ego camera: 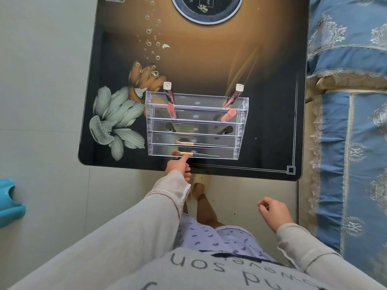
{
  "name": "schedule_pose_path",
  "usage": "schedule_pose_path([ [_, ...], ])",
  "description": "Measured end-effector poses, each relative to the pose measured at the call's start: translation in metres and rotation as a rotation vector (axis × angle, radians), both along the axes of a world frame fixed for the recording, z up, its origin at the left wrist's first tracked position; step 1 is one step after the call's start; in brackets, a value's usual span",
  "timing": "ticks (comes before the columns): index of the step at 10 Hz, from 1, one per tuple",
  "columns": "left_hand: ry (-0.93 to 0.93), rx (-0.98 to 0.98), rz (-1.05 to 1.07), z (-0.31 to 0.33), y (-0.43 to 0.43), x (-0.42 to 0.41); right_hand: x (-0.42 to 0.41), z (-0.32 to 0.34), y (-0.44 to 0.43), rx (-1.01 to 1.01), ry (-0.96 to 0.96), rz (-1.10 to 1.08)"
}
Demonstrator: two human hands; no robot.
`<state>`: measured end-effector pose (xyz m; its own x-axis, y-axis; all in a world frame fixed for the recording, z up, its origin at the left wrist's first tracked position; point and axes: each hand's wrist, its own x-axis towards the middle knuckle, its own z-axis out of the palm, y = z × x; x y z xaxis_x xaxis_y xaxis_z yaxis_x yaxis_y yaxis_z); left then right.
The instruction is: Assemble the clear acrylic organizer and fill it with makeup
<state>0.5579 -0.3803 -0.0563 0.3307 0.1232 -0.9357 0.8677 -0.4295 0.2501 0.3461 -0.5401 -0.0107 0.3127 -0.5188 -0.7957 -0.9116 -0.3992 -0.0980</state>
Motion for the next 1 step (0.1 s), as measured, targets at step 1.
schedule_pose_path([
  [1,-0.062,-0.01,-0.166,0.0048,0.0137,-0.0056,0.006,0.0027,0.0042,0.005,0.019,-0.043],
])
